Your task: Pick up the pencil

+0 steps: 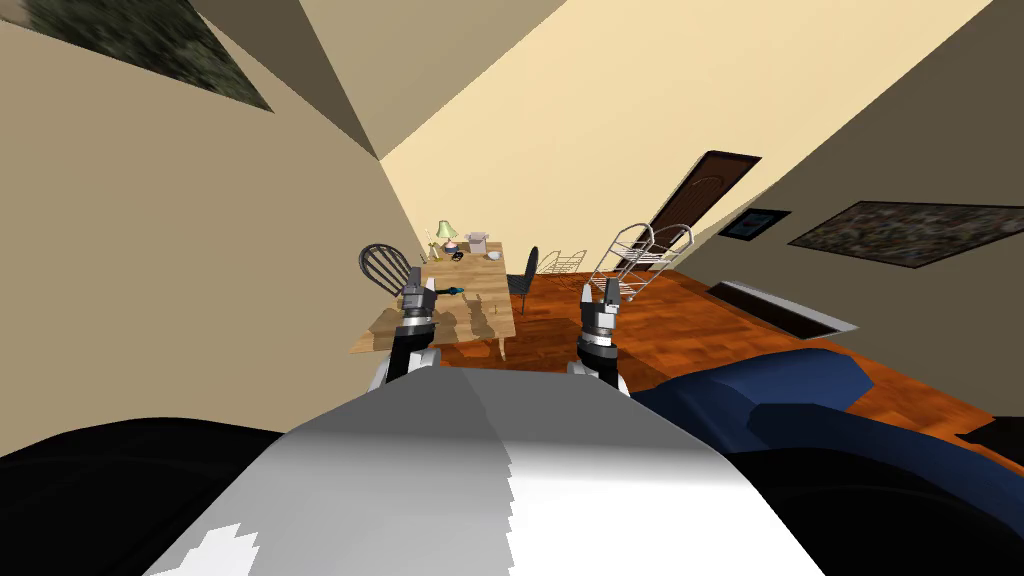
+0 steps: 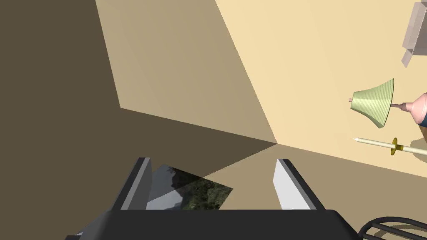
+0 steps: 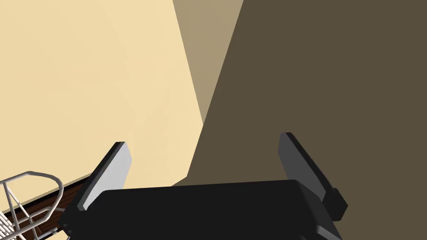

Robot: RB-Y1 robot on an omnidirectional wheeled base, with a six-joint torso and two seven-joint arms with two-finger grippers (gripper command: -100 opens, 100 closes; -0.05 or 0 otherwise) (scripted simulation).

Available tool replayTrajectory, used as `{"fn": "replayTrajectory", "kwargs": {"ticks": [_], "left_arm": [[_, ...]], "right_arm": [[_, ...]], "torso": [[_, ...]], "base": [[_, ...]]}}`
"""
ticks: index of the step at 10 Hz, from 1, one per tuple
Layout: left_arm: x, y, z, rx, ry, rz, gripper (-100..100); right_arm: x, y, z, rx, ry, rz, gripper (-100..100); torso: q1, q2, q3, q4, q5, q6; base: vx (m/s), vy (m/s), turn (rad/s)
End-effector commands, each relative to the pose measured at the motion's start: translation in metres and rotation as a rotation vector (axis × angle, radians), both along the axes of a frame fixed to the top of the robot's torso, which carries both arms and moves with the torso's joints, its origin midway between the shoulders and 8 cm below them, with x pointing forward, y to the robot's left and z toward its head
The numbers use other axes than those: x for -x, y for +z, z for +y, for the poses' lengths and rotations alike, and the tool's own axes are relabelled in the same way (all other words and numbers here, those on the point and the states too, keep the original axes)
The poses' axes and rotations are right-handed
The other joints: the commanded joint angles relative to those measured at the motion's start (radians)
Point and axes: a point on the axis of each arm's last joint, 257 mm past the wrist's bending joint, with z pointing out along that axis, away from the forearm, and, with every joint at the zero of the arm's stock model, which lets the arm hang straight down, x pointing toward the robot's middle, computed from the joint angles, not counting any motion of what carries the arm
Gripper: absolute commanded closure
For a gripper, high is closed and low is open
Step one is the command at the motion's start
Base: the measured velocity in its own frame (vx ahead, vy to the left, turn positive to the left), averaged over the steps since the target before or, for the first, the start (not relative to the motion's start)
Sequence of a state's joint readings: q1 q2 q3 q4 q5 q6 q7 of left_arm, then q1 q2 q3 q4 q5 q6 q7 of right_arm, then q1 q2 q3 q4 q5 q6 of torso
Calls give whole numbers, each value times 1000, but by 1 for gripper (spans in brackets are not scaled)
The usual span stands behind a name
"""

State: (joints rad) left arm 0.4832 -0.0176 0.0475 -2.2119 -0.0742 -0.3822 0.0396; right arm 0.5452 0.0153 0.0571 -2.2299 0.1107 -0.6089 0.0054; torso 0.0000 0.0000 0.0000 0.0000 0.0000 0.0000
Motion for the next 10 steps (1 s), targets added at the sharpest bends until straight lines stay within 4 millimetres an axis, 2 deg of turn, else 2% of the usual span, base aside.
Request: {"fn": "replayTrajectory", "kwargs": {"ticks": [1, 3, 5, 9, 10], "left_arm": [[-2, -8, -3, -31, -19, 24, -100], [-4, -26, -6, -70, -45, 71, -100], [-5, -53, -8, -97, -69, 134, -100], [1, -122, -9, -124, -109, 285, -100], [1, -124, -8, -123, -108, 290, -100]], "right_arm": [[0, 0, 0, 0, 0, 0, 0], [0, 0, 0, 0, 0, 0, 0], [0, 0, 0, 0, 0, 0, 0], [0, 0, 0, -1, 0, 0, 0], [0, 0, 0, 0, 0, 0, 0]], "torso": [[0, 0, 0, 0, 0, 0], [-4, -1, 0, 0, -1, 0], [-9, -1, 0, 0, -2, 0], [-17, -3, -1, -1, -4, 0], [-16, -2, -1, -1, -4, 0]], "base": [[0, -39, -9], [17, -89, -7], [16, -159, -11], [32, -245, -10], [18, -148, 3]]}}
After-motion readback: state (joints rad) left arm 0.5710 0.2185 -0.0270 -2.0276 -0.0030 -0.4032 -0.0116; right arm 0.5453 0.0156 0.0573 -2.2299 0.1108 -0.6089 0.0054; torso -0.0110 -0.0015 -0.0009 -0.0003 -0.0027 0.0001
